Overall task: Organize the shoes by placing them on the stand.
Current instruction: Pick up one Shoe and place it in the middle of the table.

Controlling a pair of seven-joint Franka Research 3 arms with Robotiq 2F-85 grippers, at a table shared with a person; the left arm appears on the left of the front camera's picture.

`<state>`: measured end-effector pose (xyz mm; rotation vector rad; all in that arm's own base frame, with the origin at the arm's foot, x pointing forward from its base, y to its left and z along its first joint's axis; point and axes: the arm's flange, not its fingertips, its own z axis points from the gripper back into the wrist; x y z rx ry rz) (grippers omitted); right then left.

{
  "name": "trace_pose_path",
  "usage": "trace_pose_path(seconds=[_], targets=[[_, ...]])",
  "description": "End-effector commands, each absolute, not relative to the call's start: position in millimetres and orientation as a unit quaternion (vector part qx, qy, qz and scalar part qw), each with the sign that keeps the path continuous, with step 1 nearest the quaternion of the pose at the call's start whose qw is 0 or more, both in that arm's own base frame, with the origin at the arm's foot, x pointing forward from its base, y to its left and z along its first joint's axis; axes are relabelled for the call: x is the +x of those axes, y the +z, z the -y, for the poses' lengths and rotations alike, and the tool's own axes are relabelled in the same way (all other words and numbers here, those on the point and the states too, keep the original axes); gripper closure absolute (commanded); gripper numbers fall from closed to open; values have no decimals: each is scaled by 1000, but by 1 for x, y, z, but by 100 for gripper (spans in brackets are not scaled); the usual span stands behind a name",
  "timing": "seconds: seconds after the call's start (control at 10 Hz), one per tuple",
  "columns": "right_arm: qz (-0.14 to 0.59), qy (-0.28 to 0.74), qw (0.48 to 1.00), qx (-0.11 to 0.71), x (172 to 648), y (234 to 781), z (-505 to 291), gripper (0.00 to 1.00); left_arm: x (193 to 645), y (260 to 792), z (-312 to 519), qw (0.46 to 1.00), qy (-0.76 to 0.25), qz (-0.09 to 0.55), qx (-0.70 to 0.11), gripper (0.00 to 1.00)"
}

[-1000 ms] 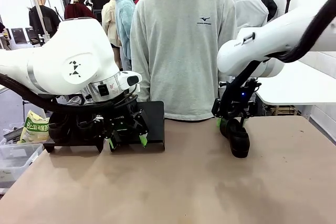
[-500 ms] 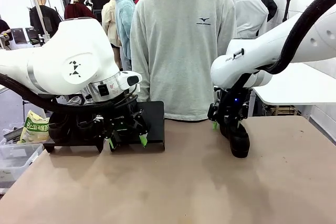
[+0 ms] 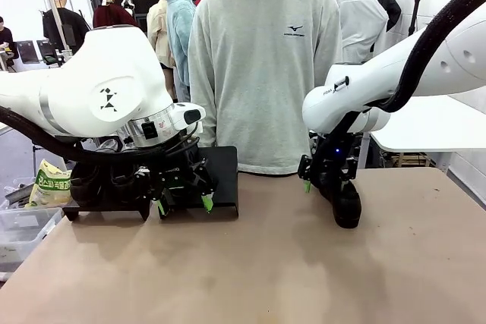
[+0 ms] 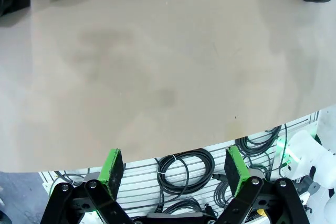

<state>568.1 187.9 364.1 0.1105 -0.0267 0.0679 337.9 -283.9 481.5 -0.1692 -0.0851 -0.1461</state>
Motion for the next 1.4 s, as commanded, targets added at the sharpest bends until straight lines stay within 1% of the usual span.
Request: trace_pose_path(seconds=[0.0,0.1,0.2,0.6,0.7,1.1,1.3], targets=[[7,19,998,66,570,361,-193,3,338,483,282,993,-75,41,-80,0],[0,16,997,76,568,360,-193,12,338,483,282,993,-75,41,-80,0],[-16,15,995,102,567,359,-192,25,338,483,282,993,-75,41,-80,0],[-59,-4,987,148,567,358,-181,96,338,483,282,993,-75,41,-80,0],[-61,-11,987,148,567,359,-178,100,338,483,282,993,-75,41,-80,0],[-72,-33,992,97,565,367,-168,100,338,483,282,993,-75,41,-80,0],[-80,-46,995,49,560,367,-173,100,338,483,282,993,-75,41,-80,0]])
